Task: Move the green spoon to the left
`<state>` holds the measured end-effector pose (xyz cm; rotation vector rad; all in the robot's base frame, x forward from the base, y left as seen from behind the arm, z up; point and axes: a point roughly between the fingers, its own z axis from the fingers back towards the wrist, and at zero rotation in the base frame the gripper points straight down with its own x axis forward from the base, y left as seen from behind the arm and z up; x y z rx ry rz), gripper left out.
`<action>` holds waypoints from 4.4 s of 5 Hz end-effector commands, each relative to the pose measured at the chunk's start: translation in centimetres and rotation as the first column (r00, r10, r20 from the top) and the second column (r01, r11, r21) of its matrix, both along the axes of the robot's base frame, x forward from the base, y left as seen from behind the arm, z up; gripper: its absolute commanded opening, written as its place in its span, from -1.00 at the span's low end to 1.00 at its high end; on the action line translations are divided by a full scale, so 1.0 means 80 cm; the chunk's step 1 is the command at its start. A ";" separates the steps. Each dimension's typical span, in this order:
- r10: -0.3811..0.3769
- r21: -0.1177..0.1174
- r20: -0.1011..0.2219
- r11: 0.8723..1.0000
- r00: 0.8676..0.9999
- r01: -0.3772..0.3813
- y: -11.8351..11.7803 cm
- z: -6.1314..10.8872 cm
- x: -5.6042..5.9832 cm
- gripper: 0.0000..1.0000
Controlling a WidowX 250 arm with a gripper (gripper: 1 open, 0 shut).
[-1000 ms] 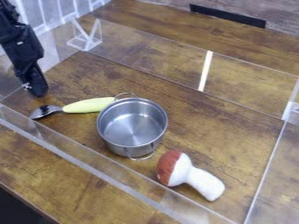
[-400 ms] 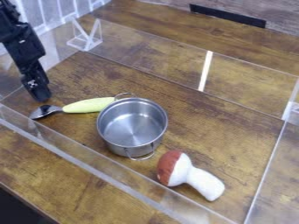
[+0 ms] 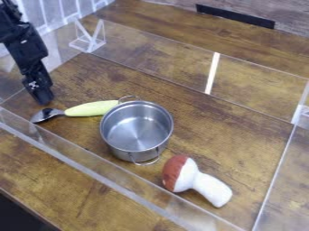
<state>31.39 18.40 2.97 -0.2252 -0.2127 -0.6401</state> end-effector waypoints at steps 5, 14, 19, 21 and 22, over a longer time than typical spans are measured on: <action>-0.043 -0.059 -0.009 0.997 0.999 0.042 -0.039 0.010 0.013 1.00; -0.309 -0.161 -0.074 0.942 0.948 0.294 -0.067 0.018 0.017 -1.00; -0.347 -0.164 -0.078 0.929 0.935 0.332 -0.053 0.023 0.025 -1.00; -0.370 -0.161 -0.075 0.921 0.926 0.355 -0.042 0.035 0.027 -1.00; -0.385 -0.169 -0.077 0.914 0.920 0.368 -0.039 0.031 0.024 -1.00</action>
